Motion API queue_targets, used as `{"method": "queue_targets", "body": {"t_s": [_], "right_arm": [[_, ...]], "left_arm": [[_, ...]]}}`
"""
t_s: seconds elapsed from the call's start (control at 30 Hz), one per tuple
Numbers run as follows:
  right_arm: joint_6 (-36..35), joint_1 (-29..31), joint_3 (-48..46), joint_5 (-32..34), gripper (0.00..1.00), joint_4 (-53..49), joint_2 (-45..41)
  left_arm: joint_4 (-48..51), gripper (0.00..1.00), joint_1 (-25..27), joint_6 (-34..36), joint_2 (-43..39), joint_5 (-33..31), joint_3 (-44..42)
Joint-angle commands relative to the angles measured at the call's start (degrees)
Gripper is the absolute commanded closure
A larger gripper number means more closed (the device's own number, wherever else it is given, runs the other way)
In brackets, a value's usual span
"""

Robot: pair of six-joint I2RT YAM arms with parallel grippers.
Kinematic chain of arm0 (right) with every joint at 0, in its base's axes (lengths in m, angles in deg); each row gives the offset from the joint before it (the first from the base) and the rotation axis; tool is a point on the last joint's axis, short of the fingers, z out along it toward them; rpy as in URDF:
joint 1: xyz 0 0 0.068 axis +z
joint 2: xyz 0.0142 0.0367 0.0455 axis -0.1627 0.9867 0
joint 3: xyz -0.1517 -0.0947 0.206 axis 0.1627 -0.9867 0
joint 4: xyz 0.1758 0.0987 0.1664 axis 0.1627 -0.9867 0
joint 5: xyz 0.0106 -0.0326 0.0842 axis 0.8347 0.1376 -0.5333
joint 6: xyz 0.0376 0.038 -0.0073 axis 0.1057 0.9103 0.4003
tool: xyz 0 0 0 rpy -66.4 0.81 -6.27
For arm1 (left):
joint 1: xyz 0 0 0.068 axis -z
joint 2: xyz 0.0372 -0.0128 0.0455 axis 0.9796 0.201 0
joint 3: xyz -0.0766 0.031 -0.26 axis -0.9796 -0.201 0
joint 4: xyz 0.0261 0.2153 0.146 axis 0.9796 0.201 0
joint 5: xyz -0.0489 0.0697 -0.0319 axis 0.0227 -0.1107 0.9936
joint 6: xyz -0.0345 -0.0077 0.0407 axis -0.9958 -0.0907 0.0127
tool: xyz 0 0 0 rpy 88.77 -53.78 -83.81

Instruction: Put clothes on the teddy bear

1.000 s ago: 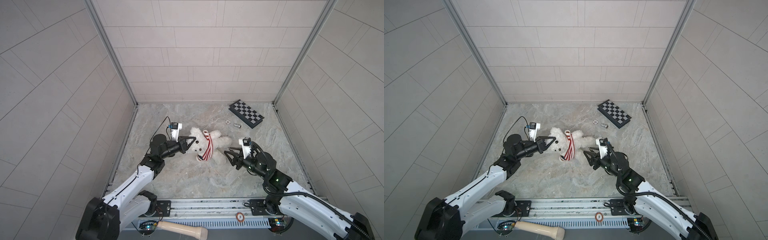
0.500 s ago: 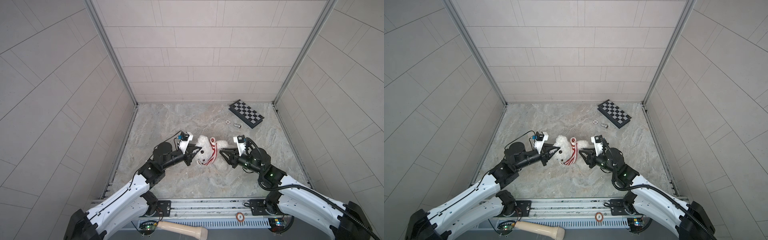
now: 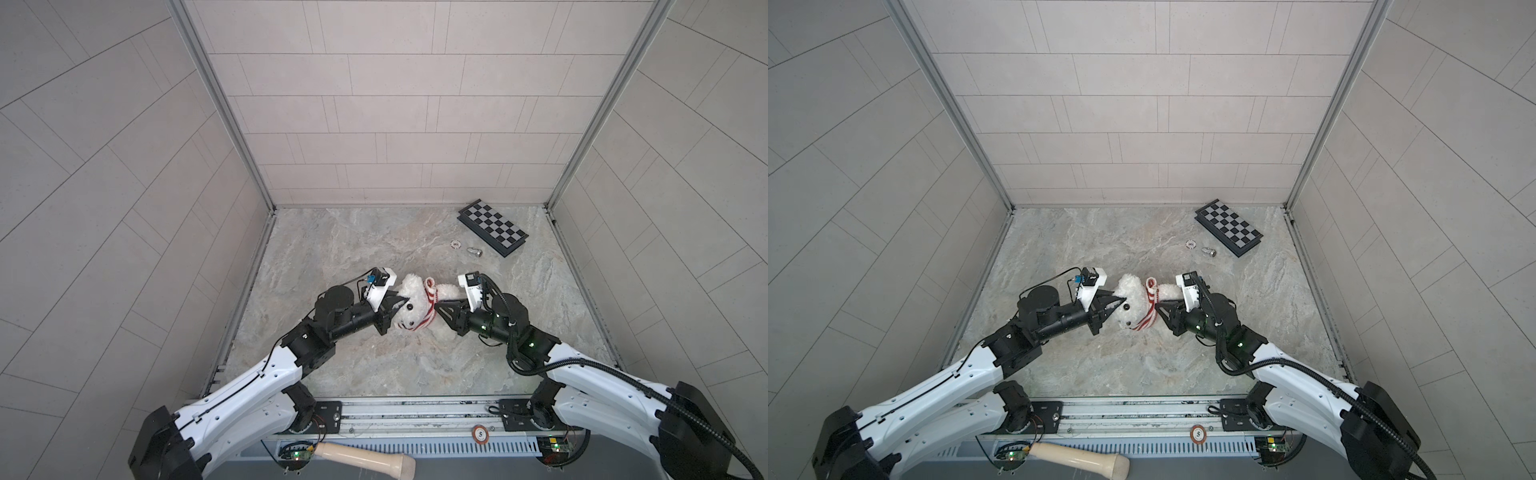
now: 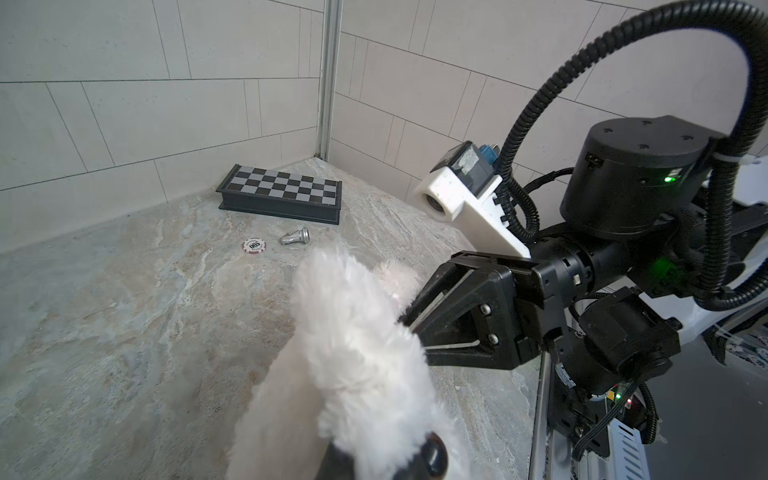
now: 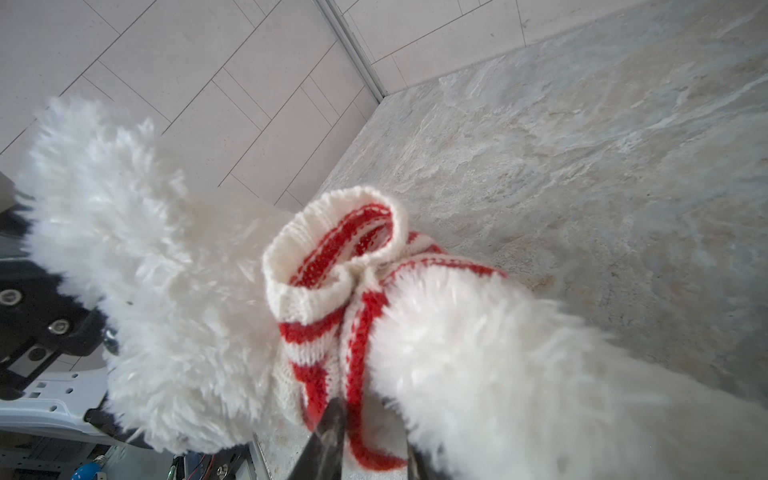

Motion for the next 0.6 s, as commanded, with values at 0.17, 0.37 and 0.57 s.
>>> {"method": "queue_targets", "body": {"t_s": [0.17,0.37,0.57], "right_arm": [[2.13,1.03,1.01,-1.23,0.66,4.68,1.56],[1.78,1.46,2.16,-2.12,0.84,6.0,4.58],[1.82,2.11,2.17,-1.23,0.96,7.11,5.06]], "left_arm": [[-1.45,1.0,1.22,0.83,-0.29,-0.23,2.21],[-1.63,1.0,2.17,0.98,-0.1,-0.78,2.22],[-0.8,1.0,2.32,1.35,-1.11,-1.45,1.86]]}}
